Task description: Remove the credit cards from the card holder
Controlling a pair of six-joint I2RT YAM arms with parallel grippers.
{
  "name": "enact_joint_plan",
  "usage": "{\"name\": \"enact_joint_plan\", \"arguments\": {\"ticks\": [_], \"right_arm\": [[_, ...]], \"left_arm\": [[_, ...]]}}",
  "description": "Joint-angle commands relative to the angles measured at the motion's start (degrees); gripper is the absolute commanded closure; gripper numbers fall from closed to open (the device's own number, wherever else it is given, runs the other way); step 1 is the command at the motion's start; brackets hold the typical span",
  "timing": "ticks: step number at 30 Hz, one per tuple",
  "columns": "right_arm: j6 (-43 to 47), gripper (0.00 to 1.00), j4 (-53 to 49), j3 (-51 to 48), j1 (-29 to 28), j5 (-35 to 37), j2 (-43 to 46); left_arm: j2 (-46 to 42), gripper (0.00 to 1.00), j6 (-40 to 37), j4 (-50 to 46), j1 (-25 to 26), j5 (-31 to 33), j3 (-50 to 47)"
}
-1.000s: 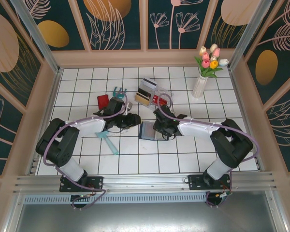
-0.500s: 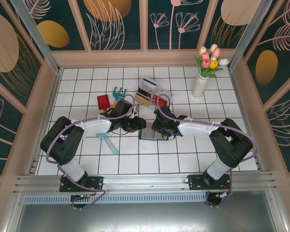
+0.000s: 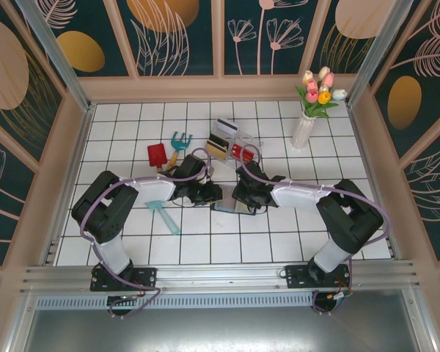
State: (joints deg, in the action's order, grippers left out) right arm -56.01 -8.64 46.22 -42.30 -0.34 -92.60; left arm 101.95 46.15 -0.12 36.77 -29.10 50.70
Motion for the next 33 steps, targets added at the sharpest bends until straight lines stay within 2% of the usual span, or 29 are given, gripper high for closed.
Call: {"name": "enact_joint_plan", "arguments": {"ticks": [1, 10, 16, 23, 28, 33], "right_arm": [[-0.03, 0.7, 0.84, -0.39, 0.46, -1.33, -1.52], [0.14, 0.72, 1.99, -0.5, 0.47, -3.13, -3.2], [0.44, 0.74, 1.96, -0.57, 0.47, -3.43, -3.51], [1.28, 0.74, 3.63, -0.58, 0.38, -5.46, -4.54], [1.91, 0.74, 6.76, -1.28, 0.3, -8.17, -3.4], [3.44, 0.73, 3.58, 0.66, 0.9, -7.4, 1.57]], "left_arm": [[1.43, 0.73, -0.18, -0.76, 0.28, 0.6, 1.07], [1.67, 0.74, 0.27, 1.04, 0.3, -2.14, 1.01], [0.64, 0.8, 0.76, 2.79, 0.23, -3.38, 0.73], [0.12, 0.81, 1.01, 5.33, 0.26, -6.45, 1.11], [-0.89, 0.9, -1.26, 1.18, 0.21, -2.13, 1.49], [-5.21, 0.95, -5.3, -6.06, -0.04, 4.24, 2.32]]}}
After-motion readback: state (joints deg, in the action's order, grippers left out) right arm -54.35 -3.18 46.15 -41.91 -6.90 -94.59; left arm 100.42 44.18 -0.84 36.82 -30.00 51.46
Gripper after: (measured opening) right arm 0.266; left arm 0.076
